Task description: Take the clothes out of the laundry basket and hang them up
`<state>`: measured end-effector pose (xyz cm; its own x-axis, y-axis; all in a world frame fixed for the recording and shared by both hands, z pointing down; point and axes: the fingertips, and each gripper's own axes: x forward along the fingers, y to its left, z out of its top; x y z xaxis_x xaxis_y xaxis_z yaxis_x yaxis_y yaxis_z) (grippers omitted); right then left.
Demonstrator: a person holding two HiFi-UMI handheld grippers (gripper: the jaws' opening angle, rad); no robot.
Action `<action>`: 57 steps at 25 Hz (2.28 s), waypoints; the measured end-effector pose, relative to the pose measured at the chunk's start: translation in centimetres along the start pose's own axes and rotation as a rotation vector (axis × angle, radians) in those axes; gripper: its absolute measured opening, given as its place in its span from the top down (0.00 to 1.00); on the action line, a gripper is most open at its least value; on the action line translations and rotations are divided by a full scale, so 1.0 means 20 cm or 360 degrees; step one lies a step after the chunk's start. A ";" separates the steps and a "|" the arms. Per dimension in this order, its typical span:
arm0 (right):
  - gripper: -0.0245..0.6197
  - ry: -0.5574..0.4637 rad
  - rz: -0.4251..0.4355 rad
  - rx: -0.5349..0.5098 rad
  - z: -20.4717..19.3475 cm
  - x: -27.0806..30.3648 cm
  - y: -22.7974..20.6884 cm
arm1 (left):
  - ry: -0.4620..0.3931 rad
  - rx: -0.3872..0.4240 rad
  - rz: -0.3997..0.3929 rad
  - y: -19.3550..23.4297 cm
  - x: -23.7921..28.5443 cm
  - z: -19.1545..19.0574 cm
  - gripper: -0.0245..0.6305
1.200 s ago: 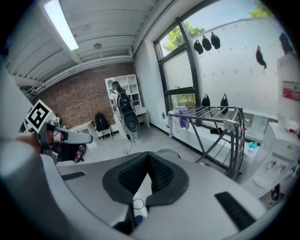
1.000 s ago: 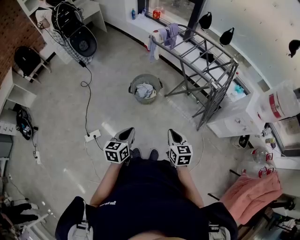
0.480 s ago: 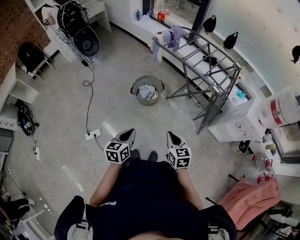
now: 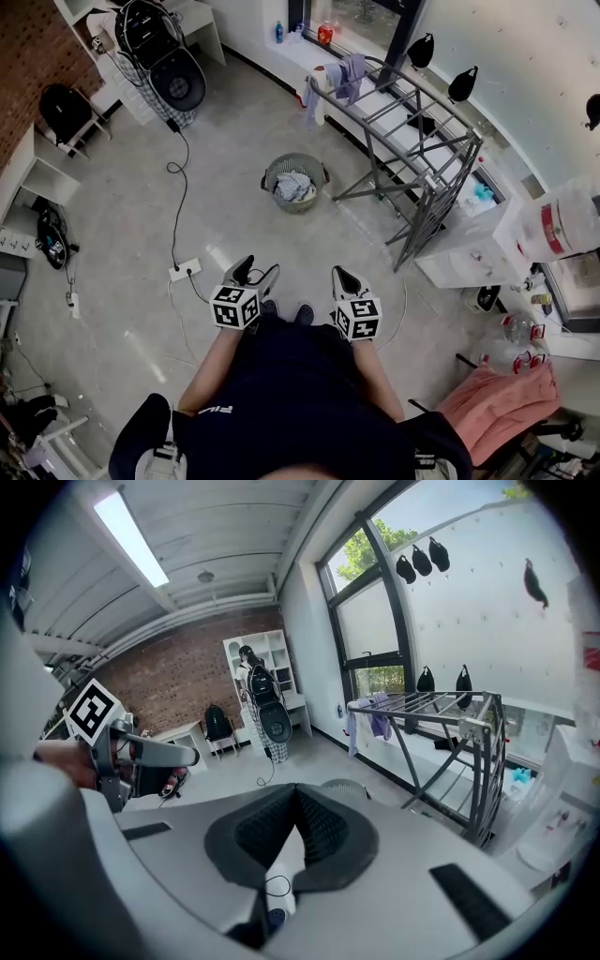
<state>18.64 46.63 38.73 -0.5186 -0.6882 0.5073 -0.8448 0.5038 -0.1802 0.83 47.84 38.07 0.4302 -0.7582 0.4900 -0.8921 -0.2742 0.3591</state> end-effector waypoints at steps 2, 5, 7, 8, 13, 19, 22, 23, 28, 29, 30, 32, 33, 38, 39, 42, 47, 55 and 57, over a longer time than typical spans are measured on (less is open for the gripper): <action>0.96 -0.0008 0.0004 -0.0004 -0.01 -0.01 -0.02 | -0.0015 0.0004 0.0038 0.00 -0.01 -0.02 0.50; 0.96 -0.0021 0.0002 -0.0011 -0.02 -0.02 -0.06 | -0.0019 -0.0010 0.0080 -0.01 -0.03 -0.06 0.50; 0.96 -0.0018 0.0007 -0.0009 -0.03 0.00 -0.08 | 0.0001 -0.0013 0.0102 0.00 -0.03 -0.09 0.50; 0.96 -0.0011 0.0018 0.0001 -0.04 0.02 -0.09 | 0.0007 -0.0017 0.0112 0.01 -0.04 -0.10 0.50; 0.55 0.0036 0.0096 0.0010 -0.05 0.12 -0.08 | -0.0025 -0.0055 0.0166 0.10 0.00 -0.07 0.50; 0.52 0.0066 0.0114 -0.0027 0.04 0.31 -0.14 | -0.0001 -0.0103 0.0161 0.23 0.22 0.01 0.50; 0.52 0.0135 0.0082 -0.0040 0.06 0.46 -0.23 | 0.0000 -0.0090 0.0128 0.31 0.38 0.10 0.50; 0.52 0.0164 0.0072 -0.0048 0.07 0.52 -0.27 | 0.0005 -0.0092 0.0119 0.34 0.43 0.13 0.50; 0.52 0.0267 0.0101 -0.0034 0.18 0.82 -0.36 | 0.0066 -0.0150 0.0095 0.57 0.66 0.27 0.50; 0.52 0.0277 0.0118 -0.0049 0.22 0.90 -0.37 | 0.0079 -0.0151 0.0088 0.62 0.71 0.29 0.50; 0.52 0.0288 0.0138 -0.0073 0.25 0.98 -0.38 | 0.0091 -0.0152 0.0081 0.67 0.75 0.32 0.50; 0.52 0.0319 0.0176 -0.0141 0.30 1.14 -0.40 | 0.0118 -0.0156 0.0071 0.77 0.83 0.36 0.50; 0.52 0.0336 0.0181 -0.0181 0.32 1.22 -0.42 | 0.0134 -0.0156 0.0070 0.83 0.87 0.38 0.50; 0.52 0.0456 0.0184 -0.0339 0.40 1.62 -0.50 | 0.0165 -0.0192 0.0052 1.12 1.08 0.47 0.50; 0.52 0.0487 0.0179 -0.0358 0.40 1.70 -0.51 | 0.0174 -0.0193 0.0054 1.17 1.12 0.47 0.50; 0.52 0.0561 0.0190 -0.0352 0.37 1.94 -0.54 | 0.0212 -0.0184 0.0089 1.30 1.24 0.45 0.50; 0.52 0.0591 0.0274 -0.0303 0.30 2.35 -0.67 | 0.0237 -0.0260 0.0179 1.47 1.50 0.44 0.50; 0.54 0.0751 0.0596 -0.0522 -0.13 3.14 -0.82 | 0.0344 -0.0386 0.0348 1.74 1.92 0.09 0.50; 0.54 0.0791 0.0641 -0.0595 -0.27 3.34 -0.86 | 0.0364 -0.0426 0.0384 1.81 2.04 -0.02 0.50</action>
<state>-0.80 -5.15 80.37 -0.5829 -0.1397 0.8004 -0.4546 0.8726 -0.1787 -13.85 7.27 71.33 0.2600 -0.6225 0.7382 -0.9167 0.0812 0.3913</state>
